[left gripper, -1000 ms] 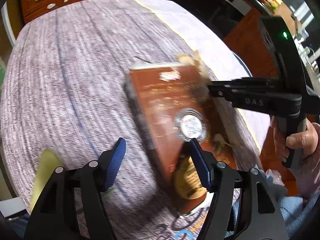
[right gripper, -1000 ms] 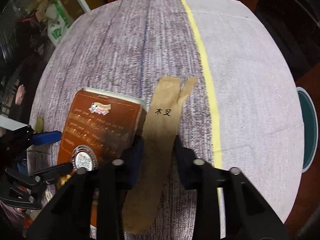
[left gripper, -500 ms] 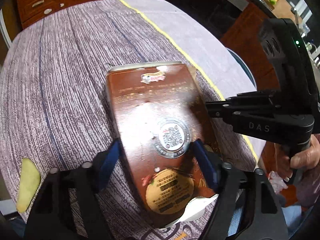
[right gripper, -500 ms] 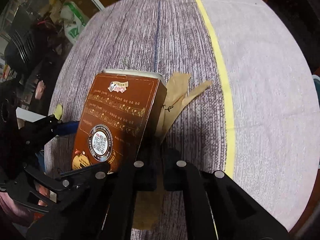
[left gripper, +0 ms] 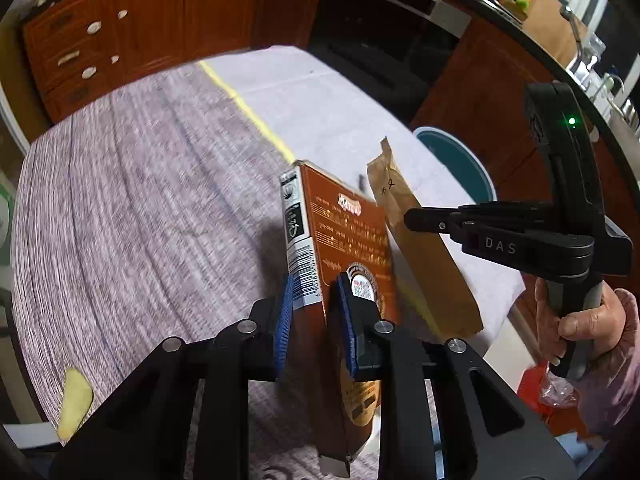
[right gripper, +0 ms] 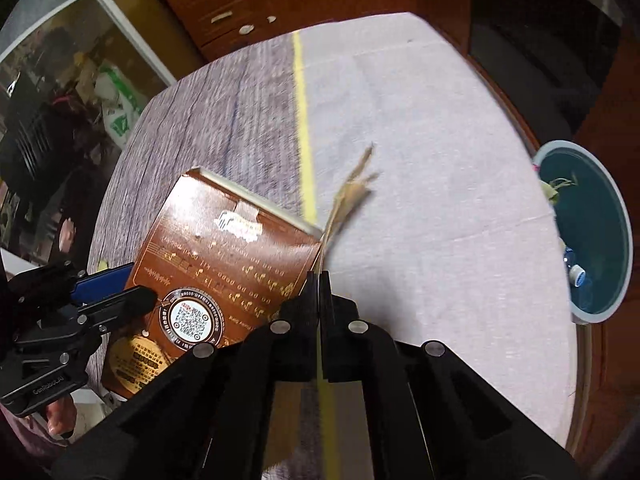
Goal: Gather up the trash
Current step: 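Lift and carry the box and paper strip over the teal bin with both tools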
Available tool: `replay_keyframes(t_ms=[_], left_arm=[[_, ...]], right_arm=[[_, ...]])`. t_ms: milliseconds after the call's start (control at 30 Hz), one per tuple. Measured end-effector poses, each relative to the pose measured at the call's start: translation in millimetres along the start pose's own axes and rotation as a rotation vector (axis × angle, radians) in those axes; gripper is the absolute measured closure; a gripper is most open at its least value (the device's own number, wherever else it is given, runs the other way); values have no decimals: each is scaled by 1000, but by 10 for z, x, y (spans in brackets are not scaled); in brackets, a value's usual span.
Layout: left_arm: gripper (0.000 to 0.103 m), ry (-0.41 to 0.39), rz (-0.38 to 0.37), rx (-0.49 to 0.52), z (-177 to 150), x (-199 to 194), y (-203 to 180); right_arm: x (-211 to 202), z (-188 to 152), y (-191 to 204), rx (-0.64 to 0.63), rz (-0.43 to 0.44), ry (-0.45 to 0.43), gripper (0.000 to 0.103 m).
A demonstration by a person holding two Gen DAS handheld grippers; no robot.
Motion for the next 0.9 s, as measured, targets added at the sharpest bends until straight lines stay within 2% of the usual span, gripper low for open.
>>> replay_keyframes(t_ms=[200,267,367,533,700,767,900], left_arm=[[83,-15,7,63,226,-6,-302],[82,28,-44,95,228,82,-402],[81,67,-26,143,169,246,-573],[81,78,-70,116,254,369,-634],[80,78,-61,162,327,406,-817],[80,84,-74,165,368,450,-891],[79,76,-54,168,429,514,-983]], right_arm=[[-220,58,-315,41,-1,-46,102],[-227,57,-353,45,1,-42,102],[-179,36,-347,39,0,-32,102],[-247,-2,-560,66,4,-40,102],[-303,-166,-772,83,5,-20,102],[-282,-251,-819,81,9,2,102],[-233,-370,-925,90,11,14,101]])
Point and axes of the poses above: each gripper's, at about its wrist camera, not at the fingertips, and x roughly the way its jaws point, y to its left, z to its top, the point moved 2 cm from there along x, roughly the way its jaws point, and after that the axes turned 8 degrees about x, right-handed, at the moved point
